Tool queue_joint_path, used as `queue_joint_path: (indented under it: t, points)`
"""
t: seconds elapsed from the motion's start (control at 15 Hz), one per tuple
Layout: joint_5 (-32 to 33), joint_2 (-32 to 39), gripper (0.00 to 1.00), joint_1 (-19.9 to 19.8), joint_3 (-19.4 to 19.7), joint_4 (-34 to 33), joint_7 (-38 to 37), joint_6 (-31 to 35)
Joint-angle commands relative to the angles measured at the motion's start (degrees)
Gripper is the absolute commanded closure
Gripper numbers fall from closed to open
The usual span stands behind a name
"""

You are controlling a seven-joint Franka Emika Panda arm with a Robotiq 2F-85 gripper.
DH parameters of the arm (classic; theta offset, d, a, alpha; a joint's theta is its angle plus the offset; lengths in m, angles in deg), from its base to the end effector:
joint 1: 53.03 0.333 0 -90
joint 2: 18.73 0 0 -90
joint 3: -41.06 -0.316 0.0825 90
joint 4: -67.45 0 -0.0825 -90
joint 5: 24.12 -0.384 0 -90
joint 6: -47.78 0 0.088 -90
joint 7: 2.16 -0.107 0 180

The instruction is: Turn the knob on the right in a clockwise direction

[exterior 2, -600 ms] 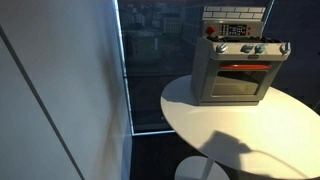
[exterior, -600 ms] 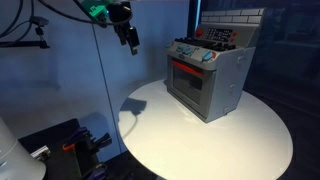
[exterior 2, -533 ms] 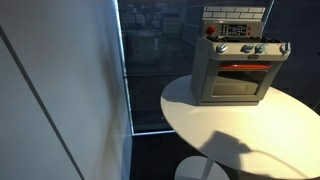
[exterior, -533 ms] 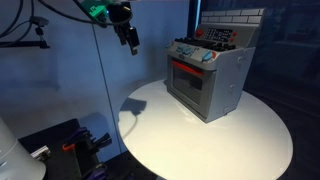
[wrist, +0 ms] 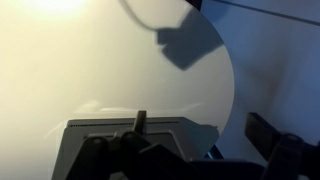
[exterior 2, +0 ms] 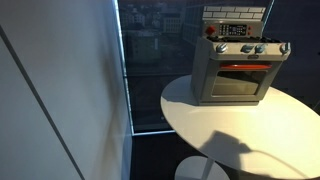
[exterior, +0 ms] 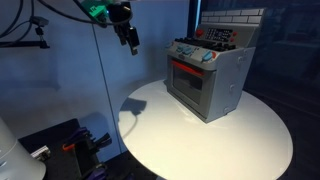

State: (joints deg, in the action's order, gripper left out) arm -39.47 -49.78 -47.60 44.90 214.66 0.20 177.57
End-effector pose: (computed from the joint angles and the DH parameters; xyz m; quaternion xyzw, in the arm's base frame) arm 0.3996 0.0171 0.4684 -0.9842 0.0362 -0.1161 0.1288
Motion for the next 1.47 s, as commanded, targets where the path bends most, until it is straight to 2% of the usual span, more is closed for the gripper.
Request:
queue_joint_path:
  t: [0.0, 0.67, 1.4]
  points:
    - [-0.2, 0.4, 0.00, -1.2, -0.6, -1.4, -0.4, 0.3]
    - [1.4, 0.8, 0.00, -5.6, -0.7, -7.7, -4.1, 2.9]
    - [5.7, 6.5, 0.00, -11.1, -0.7, -9.6, -8.1, 18.4]
